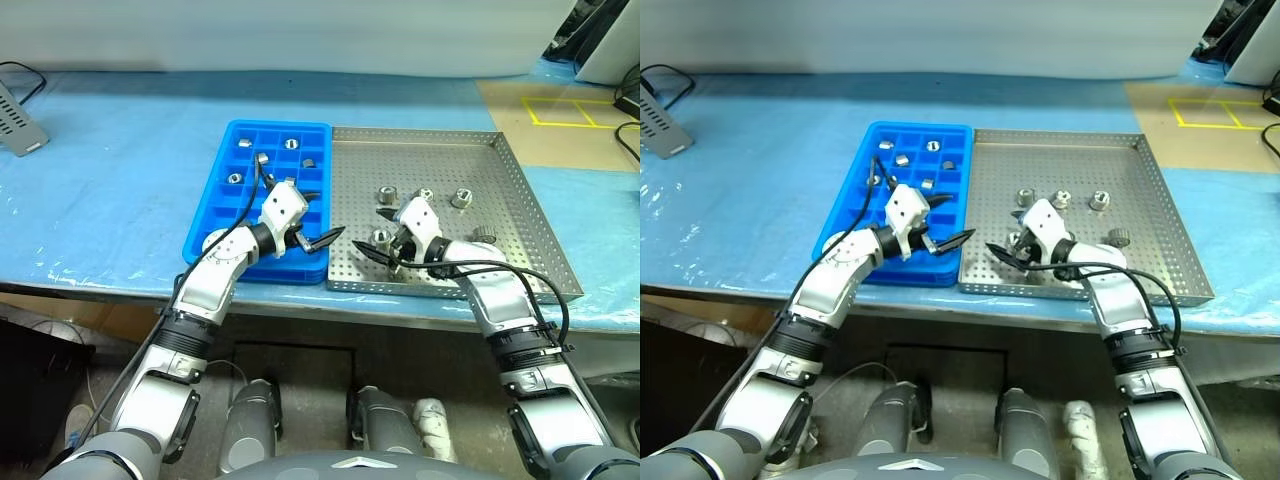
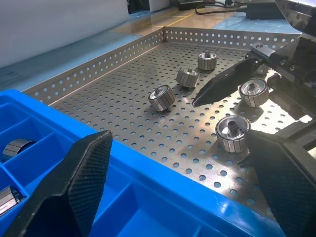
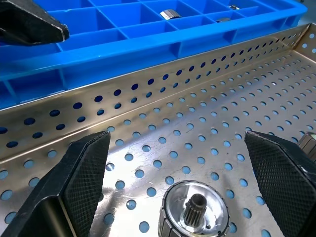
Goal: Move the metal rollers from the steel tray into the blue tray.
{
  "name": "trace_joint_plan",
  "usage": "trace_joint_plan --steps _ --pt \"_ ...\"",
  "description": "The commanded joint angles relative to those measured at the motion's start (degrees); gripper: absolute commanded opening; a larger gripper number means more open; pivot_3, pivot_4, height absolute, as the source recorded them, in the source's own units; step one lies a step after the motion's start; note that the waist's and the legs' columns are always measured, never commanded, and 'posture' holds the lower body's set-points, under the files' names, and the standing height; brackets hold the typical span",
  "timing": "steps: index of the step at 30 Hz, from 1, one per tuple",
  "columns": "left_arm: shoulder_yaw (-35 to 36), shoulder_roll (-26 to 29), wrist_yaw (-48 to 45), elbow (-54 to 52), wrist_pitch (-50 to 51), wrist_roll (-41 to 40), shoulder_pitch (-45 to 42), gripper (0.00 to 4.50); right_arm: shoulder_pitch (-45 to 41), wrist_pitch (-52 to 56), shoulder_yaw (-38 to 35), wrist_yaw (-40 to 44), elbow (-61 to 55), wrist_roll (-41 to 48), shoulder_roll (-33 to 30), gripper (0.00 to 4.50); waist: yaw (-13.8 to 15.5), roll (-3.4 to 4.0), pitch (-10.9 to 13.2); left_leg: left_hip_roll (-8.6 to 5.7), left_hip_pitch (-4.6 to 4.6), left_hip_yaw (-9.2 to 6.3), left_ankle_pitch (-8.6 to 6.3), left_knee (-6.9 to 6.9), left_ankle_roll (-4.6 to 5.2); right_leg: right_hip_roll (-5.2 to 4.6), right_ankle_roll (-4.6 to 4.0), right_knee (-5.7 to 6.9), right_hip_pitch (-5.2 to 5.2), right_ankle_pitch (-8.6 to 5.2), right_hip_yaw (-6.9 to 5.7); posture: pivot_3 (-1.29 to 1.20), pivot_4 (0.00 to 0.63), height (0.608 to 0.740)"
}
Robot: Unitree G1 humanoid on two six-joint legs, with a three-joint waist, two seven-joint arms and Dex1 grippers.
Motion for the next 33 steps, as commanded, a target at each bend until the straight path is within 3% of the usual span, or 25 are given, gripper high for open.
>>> trace_joint_plan --steps 1,16,20,24,33 --pt "-0.12 0.16 0.07 -1.62 -0.82 0.1 0.08 4.49 -0.6 -0.06 -1.88 0.41 -1.99 1.73 -0.54 4.5 0.01 0.0 0.0 0.0 0.0 0.0 0.0 0.0 0.0 0.0 0.0 0.0 0.0 0.0 0.0 -0.09 0.15 0.74" --pt "1.0 -0.01 -1.25 -0.99 -0.73 -1.98 -2.1 4.49 2.33 6.27 -9.59 -0.03 -8.83 10.77 -1.83 4.5 0.02 0.0 0.0 0.0 0.0 0.0 0.0 0.0 0.0 0.0 0.0 0.0 0.0 0.0 0.0 -0.16 0.15 0.74" --pt "-0.34 -1.24 -2.14 2.2 -0.49 -1.29 -6.46 4.49 4.82 7.88 -13.0 -4.33 -13.63 10.4 -3.21 4.5 -0.13 0.0 0.0 0.0 0.01 0.01 0.0 0.0 0.0 0.0 0.0 -0.01 0.0 0.0 0.0 -0.24 0.15 0.74" --pt "-0.5 -2.91 -2.22 11.15 -0.09 0.13 -15.23 4.49 9.51 11.14 -15.99 -9.31 -21.53 10.92 -3.16 4.5 -0.64 0.0 0.0 -0.01 0.01 0.05 0.0 0.0 0.01 0.0 0.0 -0.02 0.0 0.0 0.04 -0.32 0.15 0.74" --pt "1.23 -8.06 4.11 46.07 -3.64 4.92 -37.08 4.49 18.11 15.1 -18.03 -16.21 -31.56 10.54 -2.31 4.5 -4.04 0.0 0.0 -0.06 -0.04 0.1 -0.08 0.0 0.09 0.0 0.03 -0.15 -0.03 0.0 0.09 -0.44 0.15 0.74"
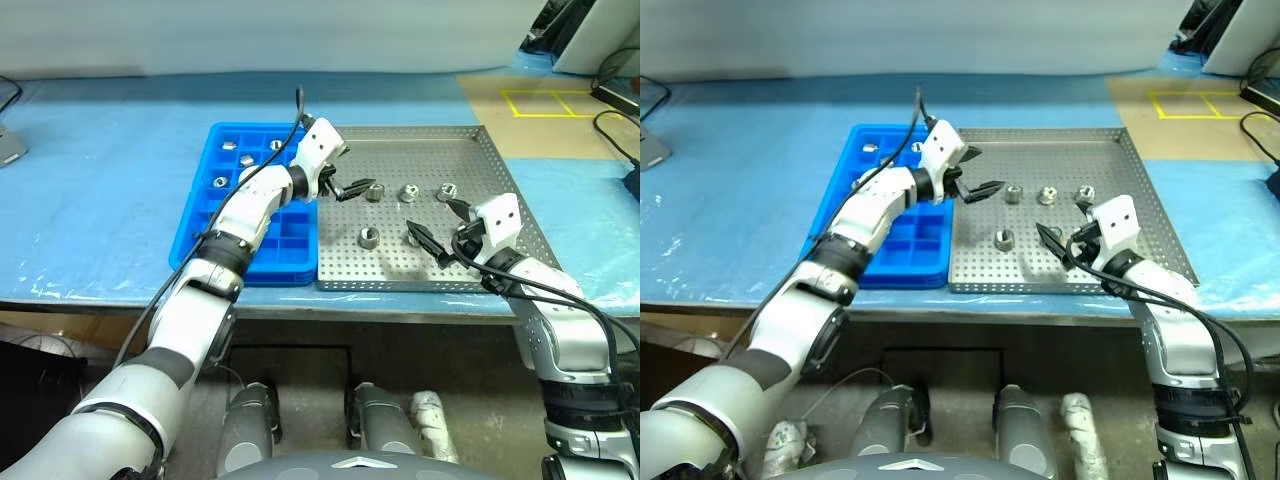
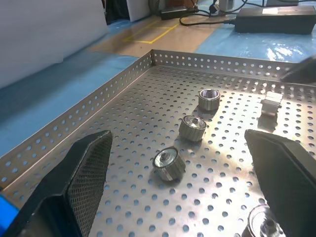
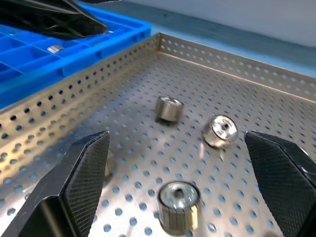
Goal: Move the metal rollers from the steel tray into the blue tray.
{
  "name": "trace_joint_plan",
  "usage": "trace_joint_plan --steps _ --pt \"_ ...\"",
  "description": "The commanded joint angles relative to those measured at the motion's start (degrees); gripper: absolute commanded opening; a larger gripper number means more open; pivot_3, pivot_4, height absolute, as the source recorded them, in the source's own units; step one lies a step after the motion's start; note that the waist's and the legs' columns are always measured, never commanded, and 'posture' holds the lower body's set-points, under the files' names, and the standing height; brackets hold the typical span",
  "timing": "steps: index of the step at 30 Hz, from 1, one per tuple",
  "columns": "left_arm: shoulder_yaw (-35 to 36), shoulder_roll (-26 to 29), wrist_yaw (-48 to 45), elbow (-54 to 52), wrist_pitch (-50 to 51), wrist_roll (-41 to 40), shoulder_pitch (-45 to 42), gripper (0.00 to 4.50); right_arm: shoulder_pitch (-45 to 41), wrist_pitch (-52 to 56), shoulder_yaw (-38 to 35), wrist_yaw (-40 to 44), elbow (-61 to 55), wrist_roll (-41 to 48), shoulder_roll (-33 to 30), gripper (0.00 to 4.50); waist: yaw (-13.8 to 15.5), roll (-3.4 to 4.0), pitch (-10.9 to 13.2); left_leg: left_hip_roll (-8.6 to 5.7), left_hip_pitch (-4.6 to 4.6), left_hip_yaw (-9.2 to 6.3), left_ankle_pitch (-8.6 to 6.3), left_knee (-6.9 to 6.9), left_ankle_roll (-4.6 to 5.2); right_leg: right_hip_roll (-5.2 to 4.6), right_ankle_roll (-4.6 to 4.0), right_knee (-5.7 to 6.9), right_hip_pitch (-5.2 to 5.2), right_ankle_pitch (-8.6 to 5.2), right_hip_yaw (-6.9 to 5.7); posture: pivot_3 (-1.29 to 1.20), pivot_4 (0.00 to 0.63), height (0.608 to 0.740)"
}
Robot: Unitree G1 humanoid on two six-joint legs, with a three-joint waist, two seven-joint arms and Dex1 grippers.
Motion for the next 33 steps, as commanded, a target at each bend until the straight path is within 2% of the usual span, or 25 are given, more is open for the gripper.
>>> trace_joint_plan --steps 1,6,17,22,29,33 --pt "0.46 -1.27 4.05 10.97 -2.67 3.16 -6.14 4.49 1.57 0.29 -1.92 -1.83 -4.62 0.65 0.0 4.5 -0.72 0.0 0.0 0.0 -0.01 -0.01 -0.01 0.0 0.0 0.01 0.0 -0.01 0.0 0.0 -0.01 -0.45 0.15 0.74" --pt "0.44 -3.71 10.58 22.7 -1.98 7.19 -11.32 4.49 4.4 -0.03 -1.78 -2.66 -5.87 0.32 -0.13 4.5 -1.22 0.0 0.0 -0.03 -0.14 -0.04 -0.07 0.03 0.1 0.0 0.03 -0.13 -0.03 0.01 -0.05 -0.47 0.15 0.74" --pt "5.4 -6.2 9.12 26.64 -2.37 7.15 -13.68 4.49 7.09 -0.15 -1.49 -3.77 -7.43 0.03 -0.04 4.5 -1.23 -0.01 0.0 -0.09 -0.29 -0.06 -0.19 0.13 0.29 -0.07 0.06 -0.26 -0.03 0.03 -0.09 -0.52 0.15 0.74" --pt "7.61 -6.55 -1.08 24.99 0.6 4.94 -12.99 4.49 9.86 -0.7 -2.11 -4.33 -8.13 -0.29 -0.27 4.5 -1.49 0.0 0.0 -0.1 -0.33 -0.06 -0.23 0.13 0.37 -0.08 0.06 -0.34 -0.03 0.03 -0.09 -0.53 0.15 0.74" --pt "4.37 -6.07 -16.53 19.69 1.44 6.18 -9.1 4.49 10.64 -0.53 -1.96 -5.09 -9.12 -0.46 -0.29 4.5 -2.8 0.0 0.0 -0.13 -0.34 -0.05 -0.26 0.15 0.41 -0.13 0.05 -0.38 -0.02 0.03 -0.09 -0.56 0.15 0.74" --pt "-0.52 -4.55 -22.51 15.03 0.25 9.04 -4.91 4.49 12.14 0.32 -2.29 -5.62 -10.83 -0.2 -0.25 4.5 -3.18 0.0 0.0 -0.08 -0.32 -0.05 -0.26 0.12 0.41 -0.1 0.05 -0.39 -0.02 0.03 -0.1 -0.57 0.15 0.74"
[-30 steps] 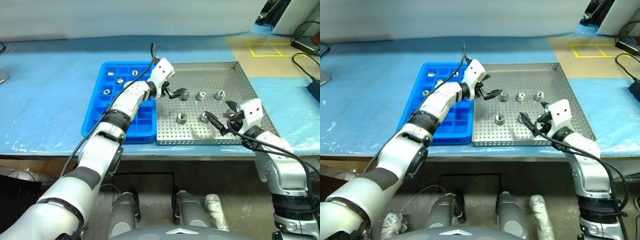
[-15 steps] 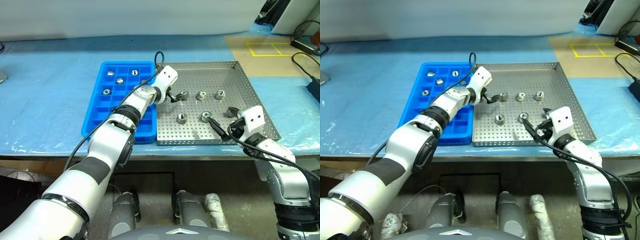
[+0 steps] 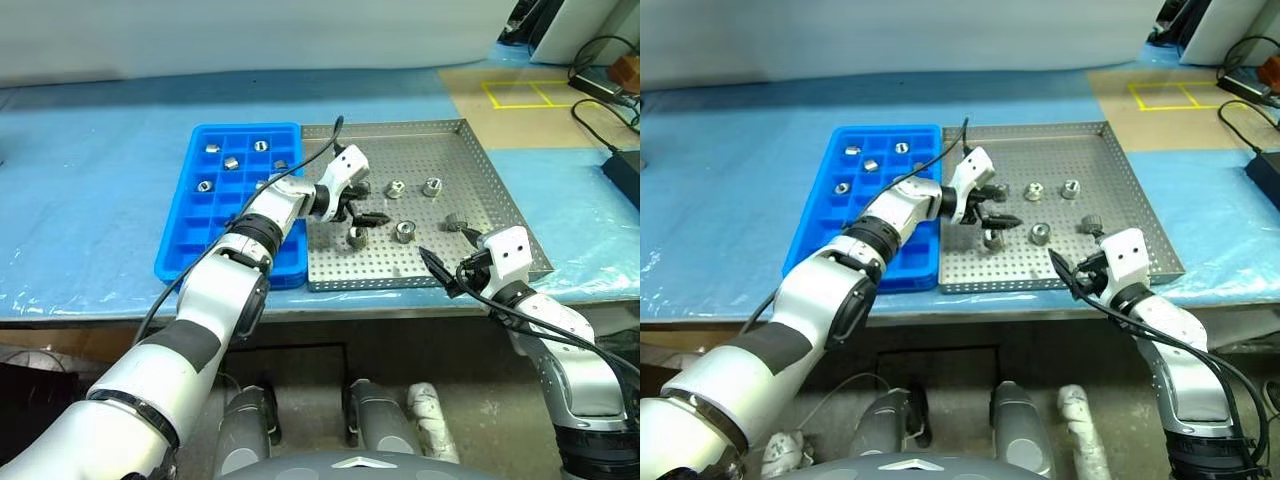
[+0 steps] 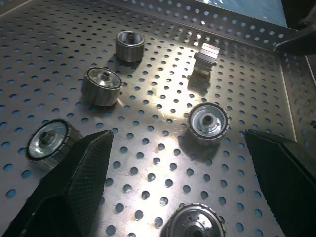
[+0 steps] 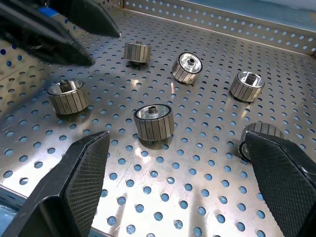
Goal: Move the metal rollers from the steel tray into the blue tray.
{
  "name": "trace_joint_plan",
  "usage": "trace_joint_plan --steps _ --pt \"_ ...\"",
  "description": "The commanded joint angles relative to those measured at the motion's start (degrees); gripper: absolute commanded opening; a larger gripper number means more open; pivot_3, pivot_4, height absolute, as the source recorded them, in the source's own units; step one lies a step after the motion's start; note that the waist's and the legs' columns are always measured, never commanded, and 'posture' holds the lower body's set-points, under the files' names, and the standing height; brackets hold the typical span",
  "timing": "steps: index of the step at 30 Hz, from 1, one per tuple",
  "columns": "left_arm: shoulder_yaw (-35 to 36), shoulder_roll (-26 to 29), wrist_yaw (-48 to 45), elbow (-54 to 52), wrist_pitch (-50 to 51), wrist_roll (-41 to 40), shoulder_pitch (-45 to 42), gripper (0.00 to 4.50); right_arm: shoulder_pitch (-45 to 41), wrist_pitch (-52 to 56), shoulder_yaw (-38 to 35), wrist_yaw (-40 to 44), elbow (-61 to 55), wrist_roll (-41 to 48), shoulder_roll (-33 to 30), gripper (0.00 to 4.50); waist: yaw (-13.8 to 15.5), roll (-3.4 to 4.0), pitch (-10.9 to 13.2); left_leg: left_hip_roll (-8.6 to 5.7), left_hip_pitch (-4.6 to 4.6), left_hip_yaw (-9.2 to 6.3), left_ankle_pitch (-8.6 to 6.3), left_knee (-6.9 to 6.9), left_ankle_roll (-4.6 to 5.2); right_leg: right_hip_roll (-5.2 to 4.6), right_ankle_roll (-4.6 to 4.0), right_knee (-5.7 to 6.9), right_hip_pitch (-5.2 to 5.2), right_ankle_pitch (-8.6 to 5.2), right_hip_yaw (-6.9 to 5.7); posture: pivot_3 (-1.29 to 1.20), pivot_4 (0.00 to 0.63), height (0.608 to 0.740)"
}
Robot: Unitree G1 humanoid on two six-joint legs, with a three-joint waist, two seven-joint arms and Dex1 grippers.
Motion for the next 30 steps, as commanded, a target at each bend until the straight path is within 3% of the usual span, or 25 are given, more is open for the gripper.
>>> trace_joint_plan --steps 1,12,20,24,30 --pt "-3.58 1.3 -4.55 -5.17 -0.94 2.09 2.37 4.49 1.26 0.18 -1.84 -0.59 -4.12 0.45 -0.27 4.5 -0.21 0.0 0.0 0.0 0.0 0.0 0.0 0.0 0.0 0.0 0.0 0.0 0.0 0.0 0.0 -0.58 0.15 0.74" --pt "-10.45 1.43 1.96 -6.29 -2.83 8.86 6.36 4.49 5.62 0.9 -3.87 -2.27 -7.99 0.81 0.46 4.5 -2.2 0.01 -0.01 -0.06 -0.04 -0.02 -0.07 0.06 0.1 -0.04 0.02 -0.25 0.14 0.02 -0.01 -0.64 0.15 0.74" --pt "-6.8 -0.2 3.32 -6.05 -0.96 5.87 4.71 1.82 5.67 0.82 -3.58 -2.71 -8.34 0.75 0.63 4.5 -3.32 0.07 -0.05 -0.17 -0.08 -0.04 -0.18 0.1 0.29 -0.09 0.12 -0.55 0.32 0.09 -0.03 -0.63 0.15 0.74" --pt "-1.02 -0.94 4.73 -8.41 3.24 0.24 3.46 1.73 3.11 0.78 -2.24 -1.63 -7.39 1.68 0.51 4.5 -4.29 0.07 -0.04 -0.2 -0.16 -0.05 -0.2 0.13 0.33 -0.11 0.12 -0.55 0.26 0.09 -0.03 -0.58 0.15 0.74" --pt "7.01 0.89 13.45 -18.83 5.44 -6.13 2.78 1.73 -9.48 0.3 6.42 3.78 -1.3 2.56 1.94 4.5 -4.92 0.08 -0.04 -0.14 -0.22 -0.14 -0.19 0.19 0.32 -0.09 0.11 -0.48 0.19 0.2 -0.16 -0.39 0.15 0.74"
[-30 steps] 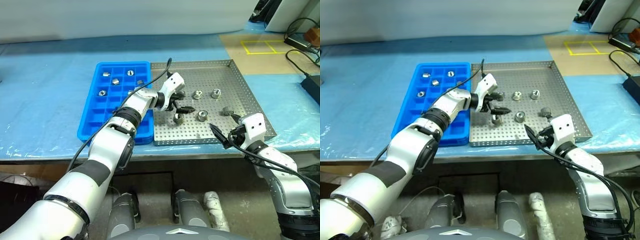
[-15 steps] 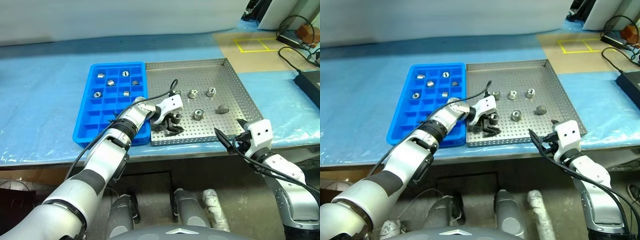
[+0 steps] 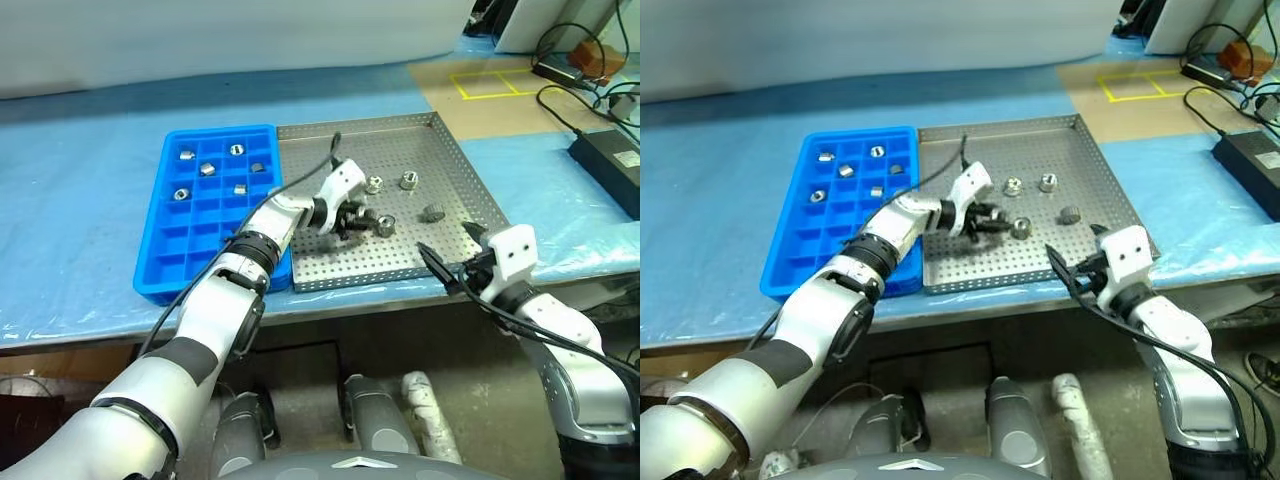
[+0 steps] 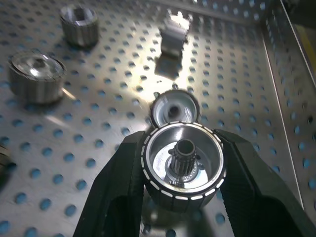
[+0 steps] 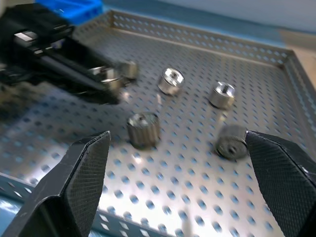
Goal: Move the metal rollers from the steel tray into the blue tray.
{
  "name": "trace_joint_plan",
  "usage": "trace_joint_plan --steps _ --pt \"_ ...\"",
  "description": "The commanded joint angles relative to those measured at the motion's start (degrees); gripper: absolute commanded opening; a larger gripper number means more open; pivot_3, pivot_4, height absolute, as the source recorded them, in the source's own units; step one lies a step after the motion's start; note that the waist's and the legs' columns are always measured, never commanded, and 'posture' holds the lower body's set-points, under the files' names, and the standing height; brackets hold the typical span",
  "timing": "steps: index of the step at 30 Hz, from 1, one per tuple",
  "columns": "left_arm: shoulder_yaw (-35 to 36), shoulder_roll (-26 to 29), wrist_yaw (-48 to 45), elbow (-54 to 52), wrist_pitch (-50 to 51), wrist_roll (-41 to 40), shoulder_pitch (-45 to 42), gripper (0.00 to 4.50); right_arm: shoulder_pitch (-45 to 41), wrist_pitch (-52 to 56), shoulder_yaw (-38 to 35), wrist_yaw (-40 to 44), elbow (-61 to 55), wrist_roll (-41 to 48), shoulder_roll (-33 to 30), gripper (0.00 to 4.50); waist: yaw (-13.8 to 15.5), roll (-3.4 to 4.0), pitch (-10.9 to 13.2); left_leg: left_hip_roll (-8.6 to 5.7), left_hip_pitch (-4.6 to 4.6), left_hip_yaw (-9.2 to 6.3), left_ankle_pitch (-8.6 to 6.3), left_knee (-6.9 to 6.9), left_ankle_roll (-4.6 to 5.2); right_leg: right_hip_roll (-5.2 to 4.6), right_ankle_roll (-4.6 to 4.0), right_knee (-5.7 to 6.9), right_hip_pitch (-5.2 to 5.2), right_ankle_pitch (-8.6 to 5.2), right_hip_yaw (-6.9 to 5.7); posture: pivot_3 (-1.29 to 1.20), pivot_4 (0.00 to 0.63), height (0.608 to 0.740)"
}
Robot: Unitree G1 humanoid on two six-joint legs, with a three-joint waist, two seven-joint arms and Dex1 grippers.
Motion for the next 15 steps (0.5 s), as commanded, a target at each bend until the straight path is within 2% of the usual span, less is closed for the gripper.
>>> trace_joint_plan --steps 1,2,7,9,12,15 --pt "4.1 1.69 5.39 -9.97 1.31 -3.65 -1.15 1.73 -7.29 -1.65 5.23 3.59 4.27 0.38 1.04 4.5 0.26 0.01 0.0 0.03 -0.02 -0.04 0.0 0.03 0.0 0.01 -0.02 0.02 0.0 0.01 -0.06 -0.34 0.15 0.74" --pt "4.42 2.04 6.66 -12.22 1.89 -3.95 -0.69 1.73 -9.16 -2.24 6.17 4.41 6.07 0.15 1.29 4.5 0.63 0.01 0.0 0.06 -0.02 -0.06 0.0 0.03 0.0 0.01 -0.02 0.03 0.01 0.02 -0.07 -0.31 0.15 0.74" --pt "6.71 6.56 20.82 -37.44 3.93 -0.55 10.4 1.73 -26.4 -9.49 14.51 12.03 24.48 -2.74 6.54 4.5 2.94 0.0 0.01 0.12 -0.23 -0.09 0.03 0.1 0.0 0.01 -0.03 0.33 -0.28 0.03 -0.1 -0.06 0.15 0.74" --pt "6.93 7.27 24.61 -47.32 7.01 0.18 16.82 1.73 -30.86 -12.12 16.04 14.86 29.95 -3.32 8.15 4.5 5.49 -0.01 0.03 0.15 -0.22 -0.14 0.04 0.2 -0.02 -0.01 -0.06 0.87 -0.41 0.02 -0.18 -0.01 0.15 0.74" --pt "8.67 6.93 30.92 -62.43 13.71 0.77 29.06 1.73 -37.5 -16.69 17.75 18.43 39.29 -4.73 10.51 4.5 8.62 -0.01 0.03 0.37 -0.23 -0.26 0.06 0.19 -0.07 0.05 -0.21 0.96 -0.42 -0.08 -0.44 0.09 0.15 0.74" --pt "8.23 7.35 34.61 -70.39 18.4 2.55 38.56 1.73 -41.57 -19.66 17.78 20.8 45.71 -5.05 12.29 4.5 12.31 -0.06 0.07 0.41 -0.43 -0.48 0.21 0.2 -0.32 0.05 -0.33 0.98 -0.43 -0.15 -0.76 0.14 0.15 0.74"
